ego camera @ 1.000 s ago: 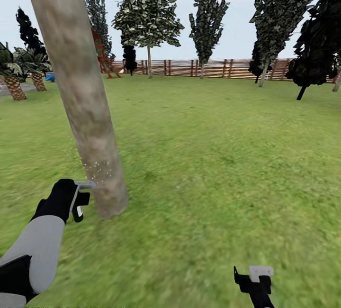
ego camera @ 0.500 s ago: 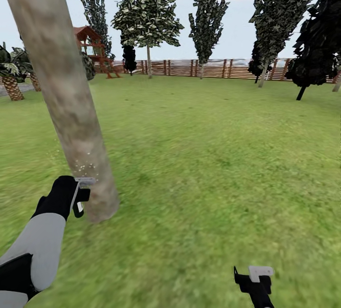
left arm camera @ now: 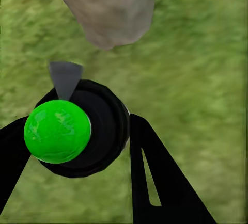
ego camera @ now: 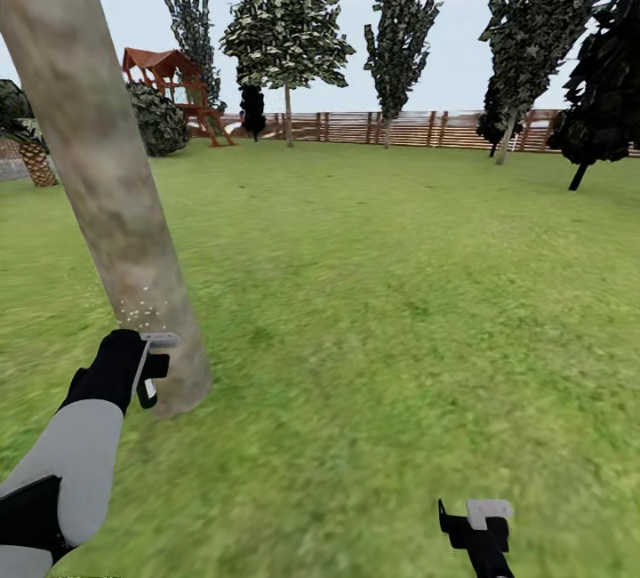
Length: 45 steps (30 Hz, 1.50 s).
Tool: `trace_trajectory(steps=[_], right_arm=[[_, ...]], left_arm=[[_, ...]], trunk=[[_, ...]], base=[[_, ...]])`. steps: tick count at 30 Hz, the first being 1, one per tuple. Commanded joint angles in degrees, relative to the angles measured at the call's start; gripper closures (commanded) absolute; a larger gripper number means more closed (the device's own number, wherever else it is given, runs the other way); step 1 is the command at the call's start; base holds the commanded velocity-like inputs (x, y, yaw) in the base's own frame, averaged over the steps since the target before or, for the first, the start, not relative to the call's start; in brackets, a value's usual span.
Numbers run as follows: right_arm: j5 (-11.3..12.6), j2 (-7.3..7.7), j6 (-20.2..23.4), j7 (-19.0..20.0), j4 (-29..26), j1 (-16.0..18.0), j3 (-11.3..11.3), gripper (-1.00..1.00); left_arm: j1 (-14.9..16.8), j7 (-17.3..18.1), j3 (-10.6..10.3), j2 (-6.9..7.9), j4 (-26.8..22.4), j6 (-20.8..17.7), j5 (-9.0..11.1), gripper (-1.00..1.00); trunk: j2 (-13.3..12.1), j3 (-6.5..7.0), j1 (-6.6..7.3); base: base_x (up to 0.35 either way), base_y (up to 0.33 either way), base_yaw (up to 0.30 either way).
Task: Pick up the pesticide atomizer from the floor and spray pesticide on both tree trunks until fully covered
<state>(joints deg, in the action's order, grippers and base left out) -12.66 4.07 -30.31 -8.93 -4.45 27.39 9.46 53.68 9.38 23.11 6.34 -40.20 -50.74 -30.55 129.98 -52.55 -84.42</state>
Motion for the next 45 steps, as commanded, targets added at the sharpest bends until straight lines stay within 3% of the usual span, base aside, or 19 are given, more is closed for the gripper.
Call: trace_trajectory(steps=[1,9,27,39,41,45], right_arm=[[-0.61,-0.02,-0.14,-0.21,0.05,0.03,0.38,-1.0],[-0.61,-0.03,-0.18,-0.21,0.05,0.03,0.38,-1.0],[-0.61,0.06,-0.19,-0.21,0.05,0.03,0.38,-1.0],[-0.61,-0.03,-0.15,-0.21,0.05,0.03,0.38,-1.0],[-0.61,-0.03,-0.16,-0.21,0.05,0.03,0.38,-1.0],[-0.61,-0.03,-0.15,-0.21,0.05,0.03,0.38,-1.0]], left_arm=[[0.05,0.56,0.2,-0.07,-0.06,-0.15,-0.65,1.0],[-0.46,0.41,0.23,-0.03,-0.05,-0.07,-0.65,1.0],[-0.66,0.2,0.18,0.52,-0.05,-0.06,-0.83,1.0],[-0.76,0.2,0.18,0.97,-0.05,-0.06,-1.02,1.0],[-0.76,0.15,0.24,1.25,-0.11,-0.04,-1.07,1.0],[-0.84,0.13,0.39,3.4,-0.07,-0.04,-1.04,1.0]], trunk=[[0.03,-0.06,0.0],[0.03,-0.06,0.0],[0.03,-0.06,0.0],[0.03,-0.06,0.0],[0.03,-0.06,0.0],[0.03,-0.06,0.0]], base=[[0.137,-0.274,0.232],[0.129,-0.274,0.227],[0.119,-0.274,0.014],[0.118,-0.274,0.258],[0.129,-0.274,0.277],[0.154,-0.262,0.277]])
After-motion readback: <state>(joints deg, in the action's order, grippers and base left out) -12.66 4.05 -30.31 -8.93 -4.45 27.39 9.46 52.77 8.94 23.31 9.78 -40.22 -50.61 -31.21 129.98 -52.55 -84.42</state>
